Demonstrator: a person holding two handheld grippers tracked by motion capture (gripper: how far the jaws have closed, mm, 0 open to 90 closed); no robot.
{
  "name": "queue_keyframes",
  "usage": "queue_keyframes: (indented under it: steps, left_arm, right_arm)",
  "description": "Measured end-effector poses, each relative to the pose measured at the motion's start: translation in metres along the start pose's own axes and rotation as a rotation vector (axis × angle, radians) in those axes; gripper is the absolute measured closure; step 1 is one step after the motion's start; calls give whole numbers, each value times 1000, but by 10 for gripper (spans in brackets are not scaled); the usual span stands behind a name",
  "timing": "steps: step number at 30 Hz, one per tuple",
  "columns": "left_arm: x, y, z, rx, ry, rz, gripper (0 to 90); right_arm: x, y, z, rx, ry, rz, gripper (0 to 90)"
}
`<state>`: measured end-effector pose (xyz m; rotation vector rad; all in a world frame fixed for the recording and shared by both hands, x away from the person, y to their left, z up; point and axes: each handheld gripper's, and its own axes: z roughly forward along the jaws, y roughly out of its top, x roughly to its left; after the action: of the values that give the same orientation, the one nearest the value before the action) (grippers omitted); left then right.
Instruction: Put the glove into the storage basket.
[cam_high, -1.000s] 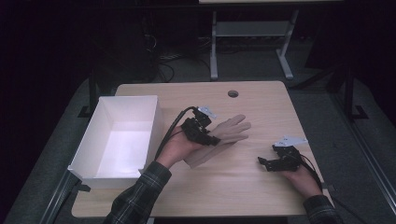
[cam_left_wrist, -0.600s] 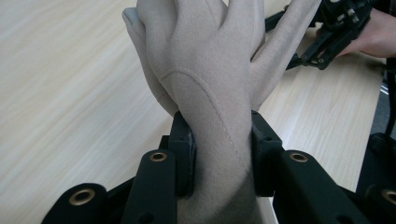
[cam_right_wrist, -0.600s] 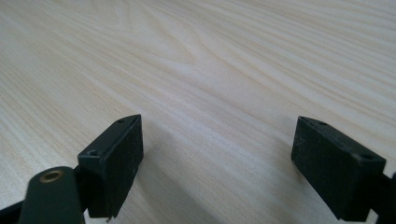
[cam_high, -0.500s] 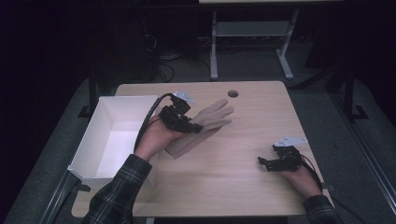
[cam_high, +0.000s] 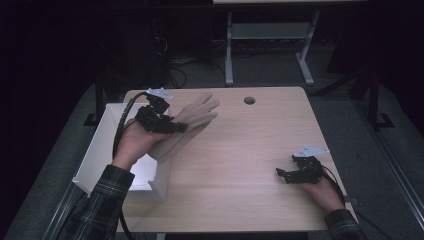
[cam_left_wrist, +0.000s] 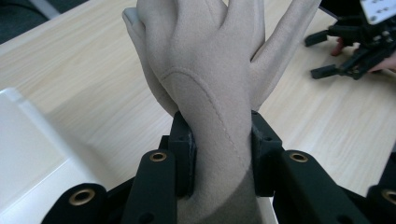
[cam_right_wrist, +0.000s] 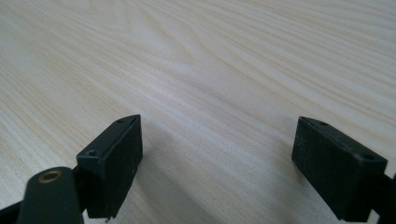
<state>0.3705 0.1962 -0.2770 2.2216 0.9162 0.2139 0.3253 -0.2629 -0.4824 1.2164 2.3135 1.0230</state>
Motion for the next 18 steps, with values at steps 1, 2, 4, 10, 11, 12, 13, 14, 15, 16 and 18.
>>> queue_keyframes:
  steps: [1, 2, 4, 10, 11, 12, 13, 14, 15, 16, 18]
  left_arm:
    - [3, -2, -3, -3, 10, -6, 678]
    - [7, -5, -7, -6, 19, -14, 678]
    - [13, -10, -14, -16, 37, -32, 678]
    - [33, -27, -36, -53, 77, -92, 678]
    - [37, -31, -39, -59, 81, -99, 678]
    - [39, -33, -41, -62, 86, -105, 678]
    - [43, -37, -45, -66, 94, -115, 678]
    - [45, -40, -48, -69, 101, -125, 678]
    - [47, -43, -50, -70, 107, -129, 678]
    - [50, -47, -54, -73, 118, -138, 678]
    - [53, -50, -57, -77, 127, -145, 678]
  right_arm:
    - [0, 0, 0, 0, 0, 0, 161]
    - [0, 0, 0, 0, 0, 0, 160]
    - [0, 0, 0, 0, 0, 0, 160]
    - [0, 0, 0, 1, -1, 5, 161]
    - [0, 0, 0, 1, -1, 5, 161]
    - [0, 0, 0, 1, -2, 5, 161]
    - [0, 0, 0, 1, -2, 5, 161]
    - [0, 0, 0, 1, -3, 6, 161]
    - [0, 0, 0, 1, -3, 6, 161]
    - [0, 0, 0, 1, -3, 6, 161]
    - [0, 0, 0, 0, -3, 6, 161]
